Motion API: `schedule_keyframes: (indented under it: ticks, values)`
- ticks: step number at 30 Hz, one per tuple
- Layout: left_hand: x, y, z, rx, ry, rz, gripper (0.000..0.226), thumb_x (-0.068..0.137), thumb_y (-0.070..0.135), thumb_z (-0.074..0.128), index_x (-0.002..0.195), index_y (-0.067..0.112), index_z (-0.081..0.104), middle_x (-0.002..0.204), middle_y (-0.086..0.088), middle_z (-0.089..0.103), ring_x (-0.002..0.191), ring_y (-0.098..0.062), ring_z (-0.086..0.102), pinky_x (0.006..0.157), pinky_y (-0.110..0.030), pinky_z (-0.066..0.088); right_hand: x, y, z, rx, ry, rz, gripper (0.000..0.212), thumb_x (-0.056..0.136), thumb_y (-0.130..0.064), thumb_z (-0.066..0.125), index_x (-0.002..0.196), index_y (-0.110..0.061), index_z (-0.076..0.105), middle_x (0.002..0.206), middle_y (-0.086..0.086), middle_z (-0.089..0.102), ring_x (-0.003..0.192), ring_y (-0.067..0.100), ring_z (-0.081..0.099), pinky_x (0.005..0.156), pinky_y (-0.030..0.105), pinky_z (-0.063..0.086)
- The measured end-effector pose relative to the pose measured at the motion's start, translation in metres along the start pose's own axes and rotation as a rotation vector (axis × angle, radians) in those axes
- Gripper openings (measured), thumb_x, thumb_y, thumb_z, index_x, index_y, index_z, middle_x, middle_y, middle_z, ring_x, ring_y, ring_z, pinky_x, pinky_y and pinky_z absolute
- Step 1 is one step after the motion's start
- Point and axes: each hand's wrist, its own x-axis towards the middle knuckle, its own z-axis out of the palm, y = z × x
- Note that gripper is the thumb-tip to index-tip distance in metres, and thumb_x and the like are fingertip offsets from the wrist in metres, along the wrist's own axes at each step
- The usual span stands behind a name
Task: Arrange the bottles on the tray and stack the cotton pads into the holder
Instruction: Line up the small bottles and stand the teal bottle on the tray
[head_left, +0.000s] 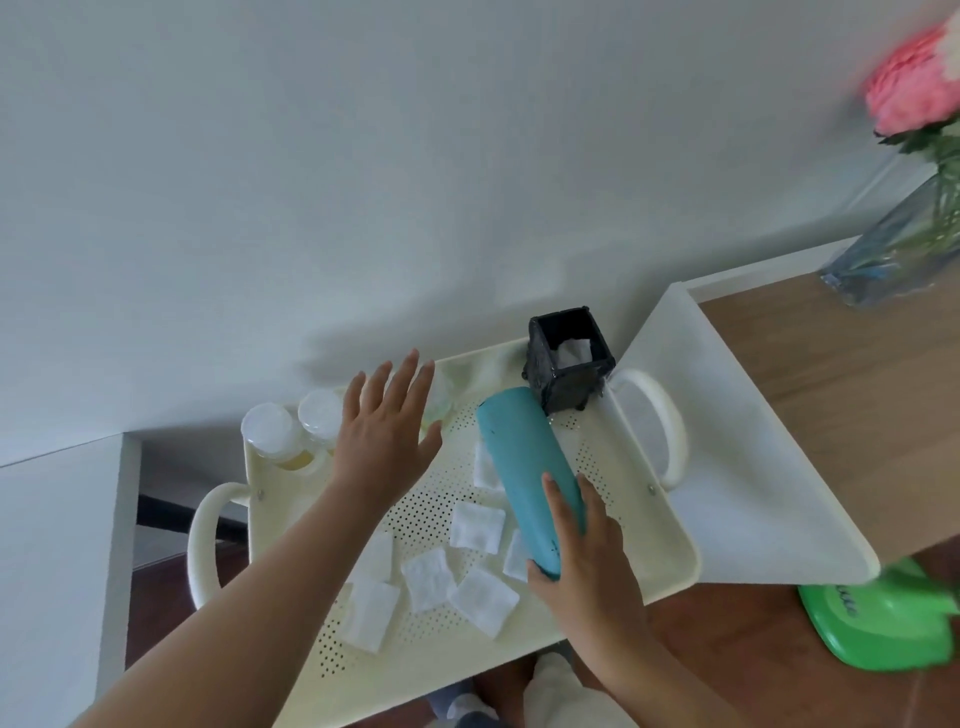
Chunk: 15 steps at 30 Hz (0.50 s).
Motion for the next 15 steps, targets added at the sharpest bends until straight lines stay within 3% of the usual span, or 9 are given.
schedule_keyframes:
  ticks: [6, 11, 15]
  values:
    - [-0.004, 0.01, -0.003, 0.01, 0.033, 0.001, 0.07, 0.086, 0.036, 0.06, 0.148, 0.013, 0.036, 0.159, -0.01, 0.027, 0.143, -0.035, 0.029, 0.115, -0.056, 0.02, -0.001, -0.004, -0.007, 0.049, 0.038, 0.0, 0.1, 0.064, -0.032, 0.079, 0.149, -0.033, 0.026, 0.144, 0.011, 0.041, 0.088, 0.027, 0.054, 0.065, 0.035, 0.058]
    - [-0.025, 0.037, 0.006, 0.038, 0.089, 0.251, 0.073, 0.079, 0.038, 0.072, 0.143, 0.018, 0.042, 0.148, -0.005, 0.047, 0.134, -0.033, 0.045, 0.106, -0.054, 0.036, 0.0, -0.012, -0.023, 0.104, 0.074, -0.005, 0.088, 0.065, -0.035, 0.078, 0.142, -0.036, 0.035, 0.143, 0.005, 0.043, 0.093, 0.024, 0.056, 0.068, 0.033, 0.058]
    - [-0.032, 0.046, 0.016, -0.009, -0.026, 0.404, 0.081, 0.078, 0.045, 0.073, 0.147, 0.023, 0.038, 0.153, 0.001, 0.041, 0.138, -0.029, 0.041, 0.108, -0.049, 0.038, 0.004, -0.017, -0.036, 0.136, 0.12, -0.021, 0.078, 0.067, -0.038, 0.079, 0.136, -0.034, 0.042, 0.144, -0.001, 0.042, 0.111, 0.022, 0.054, 0.08, 0.032, 0.056]
